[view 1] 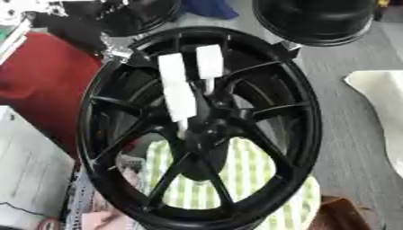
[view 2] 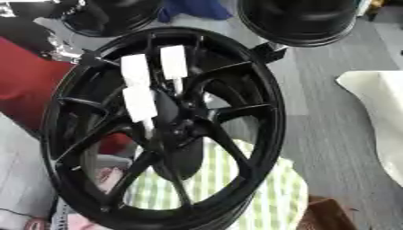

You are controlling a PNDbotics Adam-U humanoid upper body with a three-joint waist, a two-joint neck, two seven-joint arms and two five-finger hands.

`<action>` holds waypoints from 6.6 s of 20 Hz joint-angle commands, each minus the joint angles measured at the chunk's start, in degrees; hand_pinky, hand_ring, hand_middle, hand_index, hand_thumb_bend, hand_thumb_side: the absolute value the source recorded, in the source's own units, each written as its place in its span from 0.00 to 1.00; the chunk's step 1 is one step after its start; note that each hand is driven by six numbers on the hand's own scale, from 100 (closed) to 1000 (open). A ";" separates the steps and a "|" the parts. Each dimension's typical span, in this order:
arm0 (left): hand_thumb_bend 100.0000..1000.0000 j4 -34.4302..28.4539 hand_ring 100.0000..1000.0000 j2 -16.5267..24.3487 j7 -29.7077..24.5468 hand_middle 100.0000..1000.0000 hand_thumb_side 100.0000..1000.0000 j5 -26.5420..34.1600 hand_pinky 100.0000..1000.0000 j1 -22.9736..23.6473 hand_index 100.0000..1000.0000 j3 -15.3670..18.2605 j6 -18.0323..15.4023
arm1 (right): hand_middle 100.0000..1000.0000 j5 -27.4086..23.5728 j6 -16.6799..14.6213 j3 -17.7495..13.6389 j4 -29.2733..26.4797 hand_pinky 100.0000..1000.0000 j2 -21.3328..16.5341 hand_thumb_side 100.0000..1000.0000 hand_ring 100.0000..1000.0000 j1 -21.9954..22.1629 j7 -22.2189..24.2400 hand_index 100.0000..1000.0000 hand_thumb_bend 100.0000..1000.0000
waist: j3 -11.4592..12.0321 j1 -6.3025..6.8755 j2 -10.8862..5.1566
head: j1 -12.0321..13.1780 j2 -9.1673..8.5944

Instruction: Pull the pin out of the wheel hub.

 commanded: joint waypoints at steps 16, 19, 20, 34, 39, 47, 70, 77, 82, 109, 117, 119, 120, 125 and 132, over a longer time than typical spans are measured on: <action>0.59 0.56 0.85 -3.65 -4.41 0.73 0.36 -1.87 0.86 -2.67 0.85 -0.38 1.38 | 0.61 -0.58 -0.22 -0.05 0.21 0.70 -0.87 0.47 0.64 -1.52 0.08 0.70 0.05 | -0.31 -0.06 -0.78 | 0.07 -0.16; 0.58 1.49 0.84 -4.42 -4.34 0.73 0.36 -3.37 0.86 -2.76 0.85 -0.66 1.58 | 0.61 -0.66 -0.38 0.03 0.19 0.71 -0.75 0.47 0.64 -1.59 0.08 0.70 0.05 | -0.43 -0.09 -0.79 | 0.20 -0.20; 0.57 1.75 0.84 -4.60 -4.34 0.73 0.36 -3.83 0.86 -2.74 0.85 -0.76 1.58 | 0.61 -0.67 -0.43 0.01 0.20 0.71 -0.70 0.47 0.64 -1.60 0.05 0.70 0.05 | -0.47 -0.09 -0.78 | 0.24 -0.19; 0.45 3.11 0.83 -5.69 -4.89 0.71 0.27 -6.34 0.84 -2.29 0.83 -1.44 1.72 | 0.61 -0.88 -0.72 0.03 0.67 0.71 -0.02 0.47 0.64 -1.69 -0.12 0.70 0.06 | -0.70 -0.22 -0.44 | 0.53 -0.37; 0.43 3.31 0.82 -5.92 -5.14 0.71 0.25 -6.79 0.84 -2.31 0.83 -1.52 1.55 | 0.61 -0.89 -0.79 0.07 0.78 0.71 0.14 0.48 0.64 -1.75 -0.08 0.70 0.07 | -0.70 -0.25 -0.39 | 0.61 -0.52; 0.43 4.56 0.82 -6.39 -5.36 0.71 0.22 -8.19 0.84 -2.07 0.83 -1.70 1.00 | 0.61 -1.04 -0.95 0.05 0.83 0.71 0.28 0.48 0.64 -1.88 -0.09 0.70 0.07 | -0.89 -0.30 -0.33 | 0.60 -0.76; 0.43 7.37 0.79 -8.33 -7.20 0.66 0.22 -12.61 0.83 -3.36 0.80 -2.34 -0.81 | 0.60 -1.33 -1.45 0.20 1.46 0.71 0.74 0.48 0.64 -2.43 -0.33 0.70 0.08 | -1.24 0.08 0.03 | 1.42 -0.46; 0.42 7.02 0.76 -8.47 -7.22 0.62 0.26 -12.29 0.82 -3.59 0.77 -2.49 -0.38 | 0.60 -1.14 -1.52 0.09 1.88 0.72 0.85 0.47 0.65 -2.28 -0.48 0.70 0.09 | -1.13 0.14 -0.13 | 1.35 -0.39; 0.42 6.56 0.73 -8.19 -7.46 0.56 0.25 -13.03 0.81 -3.66 0.74 -2.56 -0.07 | 0.60 -1.07 -1.60 0.06 2.05 0.72 0.90 0.47 0.65 -2.20 -0.51 0.70 0.10 | -1.00 0.10 -0.24 | 1.21 -0.45; 0.06 5.41 0.56 -8.82 -5.69 0.34 0.13 -12.33 0.74 -4.06 0.53 -2.24 1.74 | 0.59 -0.63 -1.90 0.15 3.20 0.72 1.59 0.47 0.65 -2.14 -0.43 0.70 0.11 | -0.80 -0.29 -0.20 | 1.15 -0.72; 0.01 2.29 0.54 -8.43 -3.71 0.31 0.13 -8.96 0.74 -4.58 0.50 0.63 3.25 | 0.59 -0.54 -1.97 0.06 3.30 0.72 1.59 0.47 0.65 -2.06 -0.41 0.70 0.11 | -0.55 -0.37 -0.33 | 1.02 -0.50; 0.00 1.40 0.54 -8.14 -2.81 0.30 0.13 -7.84 0.74 -4.78 0.49 1.83 3.65 | 0.59 -0.54 -2.00 0.01 3.31 0.72 1.61 0.47 0.65 -2.01 -0.46 0.70 0.11 | -0.48 -0.39 -0.35 | 0.92 -0.50; 0.00 0.91 0.54 -7.97 -2.24 0.30 0.13 -7.24 0.74 -4.90 0.49 2.56 3.84 | 0.59 -0.56 -2.02 -0.02 3.32 0.72 1.64 0.47 0.65 -1.99 -0.49 0.70 0.11 | -0.44 -0.40 -0.35 | 0.86 -0.53; 0.00 -1.44 0.53 -6.19 0.78 0.29 0.11 -5.46 0.73 -5.12 0.48 6.02 4.42 | 0.59 -0.59 -2.12 -0.15 3.34 0.72 1.58 0.47 0.65 -1.81 -0.61 0.70 0.11 | -0.01 -0.53 -0.43 | 0.57 -0.39; 0.00 -3.76 0.53 3.40 9.57 0.29 0.09 -3.20 0.74 0.55 0.49 14.67 5.24 | 0.59 -0.88 -2.75 -1.05 2.65 0.72 0.97 0.46 0.65 -1.03 -1.34 0.70 0.11 | 1.04 -0.84 -0.60 | -0.47 -0.20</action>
